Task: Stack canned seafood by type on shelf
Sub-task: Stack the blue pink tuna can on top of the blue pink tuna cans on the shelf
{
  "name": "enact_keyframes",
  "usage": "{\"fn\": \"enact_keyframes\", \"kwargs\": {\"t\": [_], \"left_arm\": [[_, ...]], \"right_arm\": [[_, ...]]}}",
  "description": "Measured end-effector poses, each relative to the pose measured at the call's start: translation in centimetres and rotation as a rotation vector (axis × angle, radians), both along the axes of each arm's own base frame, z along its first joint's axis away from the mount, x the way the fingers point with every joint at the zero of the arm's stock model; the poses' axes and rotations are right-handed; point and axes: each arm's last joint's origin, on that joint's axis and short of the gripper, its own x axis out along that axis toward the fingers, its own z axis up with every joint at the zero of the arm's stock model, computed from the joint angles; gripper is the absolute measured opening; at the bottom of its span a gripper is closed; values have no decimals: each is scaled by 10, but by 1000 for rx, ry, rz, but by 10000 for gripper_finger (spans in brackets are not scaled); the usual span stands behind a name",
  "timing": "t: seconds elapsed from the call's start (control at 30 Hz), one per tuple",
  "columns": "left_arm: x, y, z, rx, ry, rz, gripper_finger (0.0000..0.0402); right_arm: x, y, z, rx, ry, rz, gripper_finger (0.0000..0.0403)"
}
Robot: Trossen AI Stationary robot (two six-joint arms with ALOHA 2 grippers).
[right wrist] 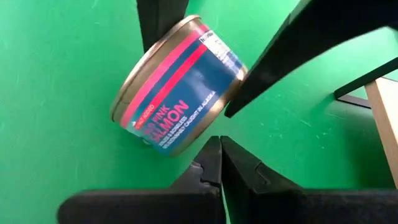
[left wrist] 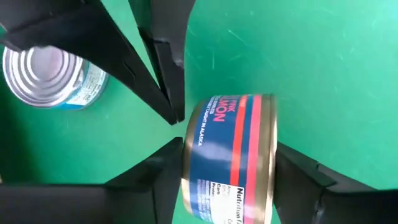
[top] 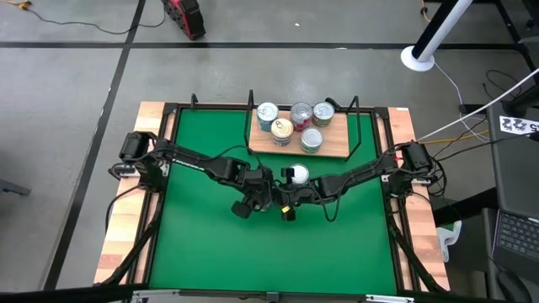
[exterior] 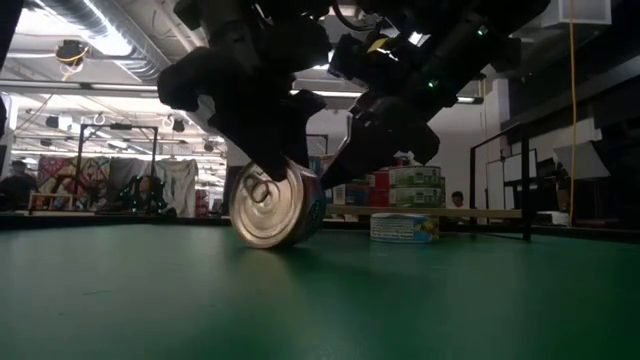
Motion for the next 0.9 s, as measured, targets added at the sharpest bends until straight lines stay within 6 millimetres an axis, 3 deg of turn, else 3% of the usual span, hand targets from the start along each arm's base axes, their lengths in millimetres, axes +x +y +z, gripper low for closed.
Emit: {"fn": "enact_keyframes", "kwargs": {"t": [0.27,0.63,0.9], "left_arm": [[-1,0,2,-93,21,158,181],[14,3,28,-259,-43,437,185],[28,29,55,-432,-118,591,186]], "right_arm": [[-9,-2,14,-5,22,0,5],[-61,-16,83,-69,56,-66,5],[-101,-27,125,-128,-2,-139,5]]}}
